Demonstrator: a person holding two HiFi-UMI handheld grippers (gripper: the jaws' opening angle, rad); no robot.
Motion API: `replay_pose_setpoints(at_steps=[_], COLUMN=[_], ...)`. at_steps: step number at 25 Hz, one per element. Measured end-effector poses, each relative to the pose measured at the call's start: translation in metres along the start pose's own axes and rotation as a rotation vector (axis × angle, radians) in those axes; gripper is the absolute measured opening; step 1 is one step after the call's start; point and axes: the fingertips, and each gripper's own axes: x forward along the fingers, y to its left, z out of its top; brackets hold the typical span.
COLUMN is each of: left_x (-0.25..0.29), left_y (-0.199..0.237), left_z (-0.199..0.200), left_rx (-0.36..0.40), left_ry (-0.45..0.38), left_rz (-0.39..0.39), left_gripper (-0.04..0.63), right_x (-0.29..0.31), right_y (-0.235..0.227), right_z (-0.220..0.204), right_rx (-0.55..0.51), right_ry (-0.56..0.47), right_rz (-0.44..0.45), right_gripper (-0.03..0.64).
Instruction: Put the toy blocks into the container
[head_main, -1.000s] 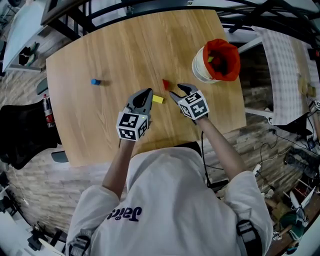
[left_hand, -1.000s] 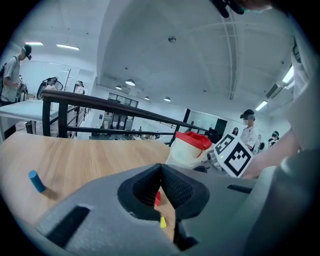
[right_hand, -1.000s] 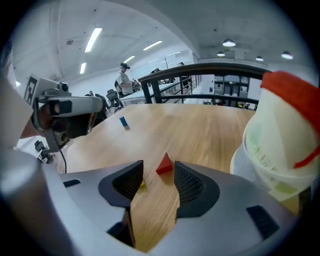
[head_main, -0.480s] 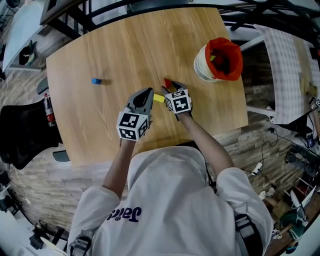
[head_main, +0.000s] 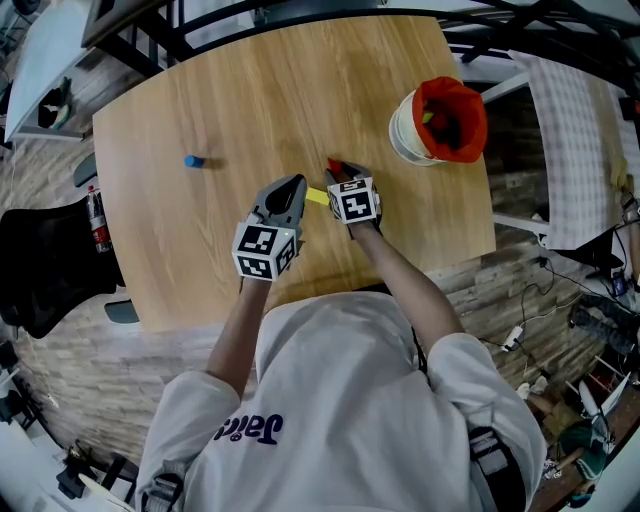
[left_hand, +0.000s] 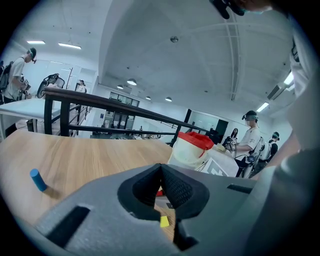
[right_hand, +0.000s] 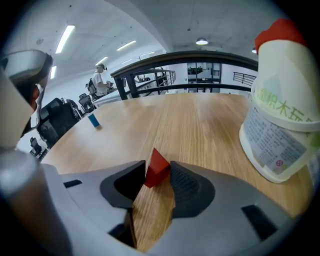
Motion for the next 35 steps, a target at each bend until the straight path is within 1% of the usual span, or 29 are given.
replay_pose_setpoints(at_steps=[4,5,8,13,19,21,23,25,27,31,35], left_x=[0.0,0.0,-0.001,-0.004,-0.003,0.0,0.006,0.013,0.02,0.03,0.039], left_y=[-0.003,-0.003,-0.002,-0.006,-0.018,-0.024,-0.031,-0.039,-0.046,-0.06,-0.071], left_z=[0.002,0.002,0.003,0.005,0.009,0.011,0.015,0.019,0.023,0.029,0.03], left_rx=[-0.001,0.0,-0.001,0.0,0.018,0.026,0.045,0.068,0.084,0.101,0.112], left_ry=[-0.009,-0.009,-0.012,-0.02,-0.026,-0.026,-0.025,-0.024,-0.025,-0.027,-0.019], left_rz=[-0.005,-0.006,-0.005,-0.011,-0.036,-0.054,-0.077,-0.101,-0.122,-0.154,-0.176], left_gripper=[0.006,0.006,0.006,0.006,0.006,0.006,0.006,0.006,0.006,0.006,0.006], right_x=[-0.012,-0.017,-0.033,-0.061,-0.121,-0.146,-0.17,-0.194,-0.217,-0.26,-0.289], right_y=[0.003,0.003,0.0,-0.009,-0.014,-0.016,-0.021,-0.028,-0.039,-0.061,-0.089], right_z=[0.005,0.008,0.016,0.02,0.042,0.053,0.061,0.069,0.076,0.091,0.113], right_rx=[-0.036,-0.05,-0.084,-0.095,-0.138,-0.167,-0.219,-0.268,-0.296,-0.342,-0.406], right_ry=[-0.018,-0.028,-0.053,-0.078,-0.162,-0.189,-0.207,-0.218,-0.225,-0.237,-0.24], right_rz=[0.017,0.018,0.021,0.019,0.036,0.043,0.045,0.039,0.029,0.014,-0.011], right_gripper=[0.149,0.107,0.106,0.101,0.101,0.101,0.101,0.101,0.101,0.101,0.101])
